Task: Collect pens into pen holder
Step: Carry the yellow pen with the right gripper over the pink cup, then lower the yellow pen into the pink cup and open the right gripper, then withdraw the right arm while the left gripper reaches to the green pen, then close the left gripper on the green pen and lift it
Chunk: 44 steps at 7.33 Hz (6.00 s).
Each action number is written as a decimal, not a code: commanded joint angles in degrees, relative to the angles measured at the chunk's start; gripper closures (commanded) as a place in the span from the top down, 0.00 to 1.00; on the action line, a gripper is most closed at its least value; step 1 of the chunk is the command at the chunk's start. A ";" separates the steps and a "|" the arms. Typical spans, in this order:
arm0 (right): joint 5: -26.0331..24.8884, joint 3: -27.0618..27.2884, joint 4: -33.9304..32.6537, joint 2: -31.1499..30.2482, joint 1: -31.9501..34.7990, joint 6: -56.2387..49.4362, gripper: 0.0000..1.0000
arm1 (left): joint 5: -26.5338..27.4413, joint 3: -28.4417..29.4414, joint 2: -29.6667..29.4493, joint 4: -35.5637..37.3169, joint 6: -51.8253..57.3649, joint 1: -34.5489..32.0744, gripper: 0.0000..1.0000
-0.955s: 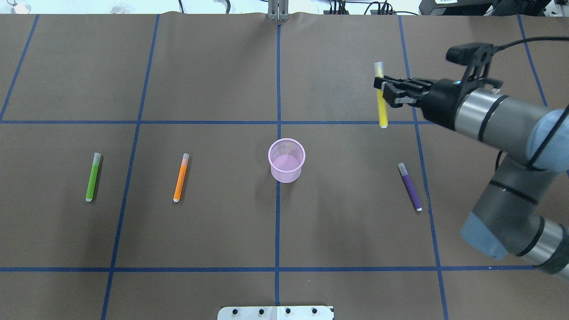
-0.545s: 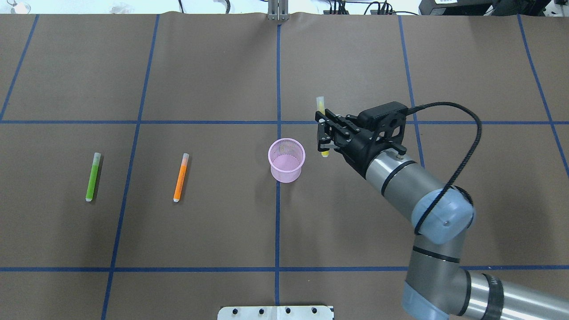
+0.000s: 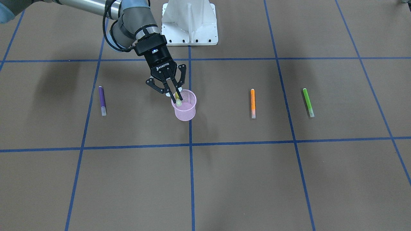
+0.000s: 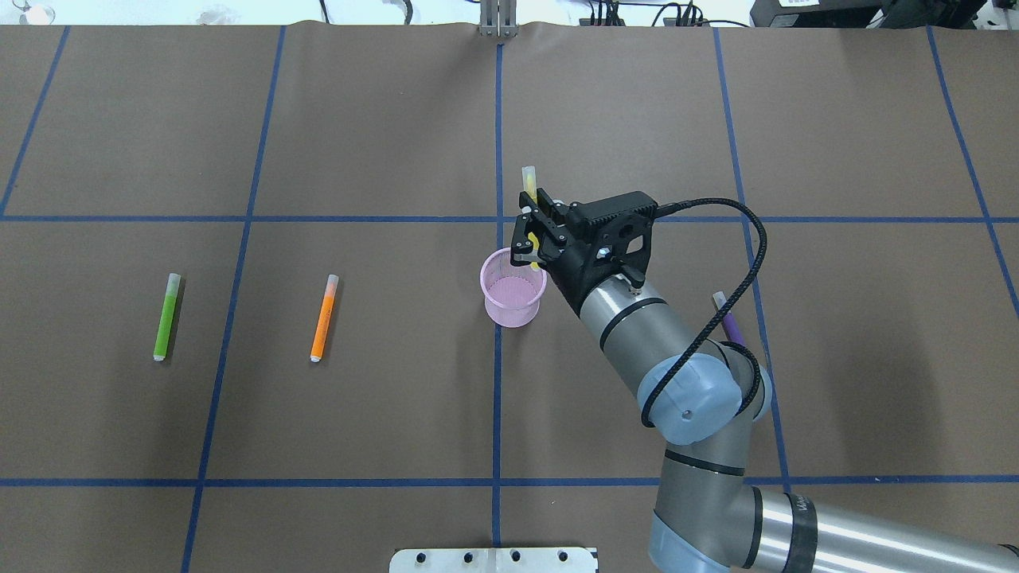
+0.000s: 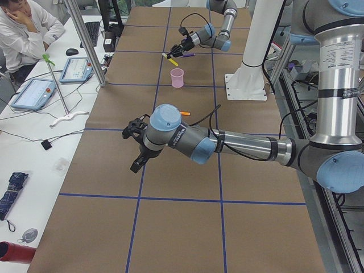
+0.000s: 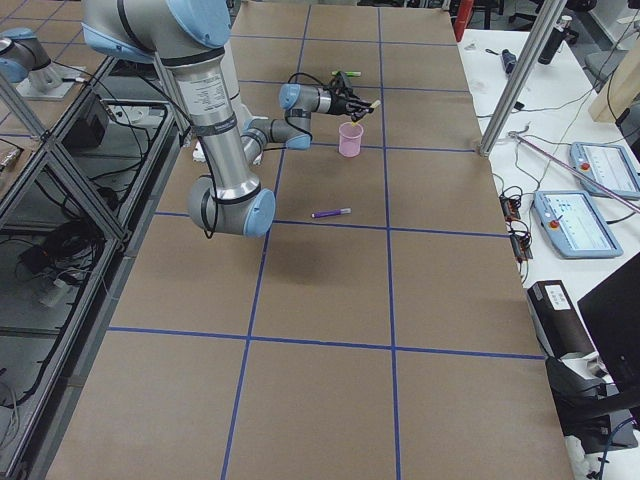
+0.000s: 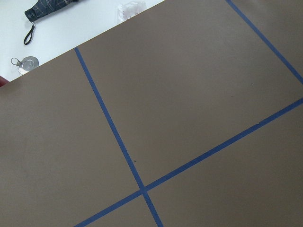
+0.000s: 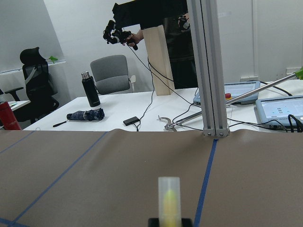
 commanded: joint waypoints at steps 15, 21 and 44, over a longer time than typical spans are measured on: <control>70.70 14.56 -56.06 2.12 37.96 -3.74 1.00 | 4.01 -0.65 -0.35 -8.53 -43.63 21.40 1.00; 81.79 12.80 -61.55 -7.72 52.61 -30.10 1.00 | 18.72 4.25 -6.75 -8.00 -57.22 41.48 0.99; 81.61 12.71 -61.37 -7.90 52.53 -29.57 1.00 | 20.04 6.12 -7.91 -8.09 -56.25 44.03 0.00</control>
